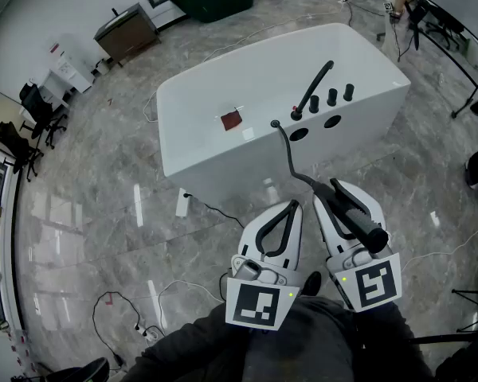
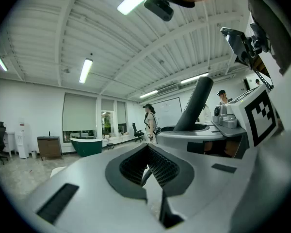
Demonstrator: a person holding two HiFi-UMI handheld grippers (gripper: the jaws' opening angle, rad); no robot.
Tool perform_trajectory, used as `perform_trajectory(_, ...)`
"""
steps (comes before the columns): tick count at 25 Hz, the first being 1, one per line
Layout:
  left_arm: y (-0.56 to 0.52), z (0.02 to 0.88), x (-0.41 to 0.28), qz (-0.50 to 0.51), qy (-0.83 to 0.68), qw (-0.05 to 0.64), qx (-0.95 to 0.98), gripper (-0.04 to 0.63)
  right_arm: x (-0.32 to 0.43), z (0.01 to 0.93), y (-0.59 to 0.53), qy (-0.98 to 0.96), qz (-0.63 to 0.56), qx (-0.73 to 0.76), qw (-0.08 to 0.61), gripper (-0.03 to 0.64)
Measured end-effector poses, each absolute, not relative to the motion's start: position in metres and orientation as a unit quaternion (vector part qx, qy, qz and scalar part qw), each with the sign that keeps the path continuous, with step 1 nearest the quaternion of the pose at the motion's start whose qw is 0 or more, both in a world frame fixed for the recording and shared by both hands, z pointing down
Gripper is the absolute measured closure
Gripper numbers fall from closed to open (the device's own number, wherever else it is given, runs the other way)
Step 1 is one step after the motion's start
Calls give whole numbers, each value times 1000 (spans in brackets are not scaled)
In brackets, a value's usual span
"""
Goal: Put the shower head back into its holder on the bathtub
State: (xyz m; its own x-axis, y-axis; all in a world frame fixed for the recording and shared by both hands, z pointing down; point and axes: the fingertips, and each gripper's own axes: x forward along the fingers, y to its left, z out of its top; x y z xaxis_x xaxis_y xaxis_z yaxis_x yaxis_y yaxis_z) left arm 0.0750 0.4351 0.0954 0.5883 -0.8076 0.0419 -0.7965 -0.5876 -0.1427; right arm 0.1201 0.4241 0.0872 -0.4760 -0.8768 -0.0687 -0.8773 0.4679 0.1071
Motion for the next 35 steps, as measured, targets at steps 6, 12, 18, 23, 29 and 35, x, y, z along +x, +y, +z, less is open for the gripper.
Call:
perform_trajectory(6, 431, 99, 81, -48, 458, 50, -886, 592, 124, 90, 423, 861, 66, -504, 5, 491)
perform_trajectory(12, 426, 109, 104, -36, 462, 30, -886, 592, 143, 96, 426, 868, 62, -493, 4, 491)
perform_trajectory(18, 428, 116, 115, -42, 474, 23, -879, 592, 160, 93, 426, 869, 64, -491, 7, 491)
perform_trajectory(23, 418, 125, 101, -56, 491, 15, -869, 592, 161, 96, 417, 872, 43, -488, 7, 491)
perform_trajectory(29, 372, 145, 81, -51, 502, -11, -863, 592, 156, 100, 385, 877, 45, -479, -7, 491)
perform_trajectory(35, 320, 141, 59, -41, 496, -8, -867, 592, 138, 93, 341, 875, 49, -481, -19, 491)
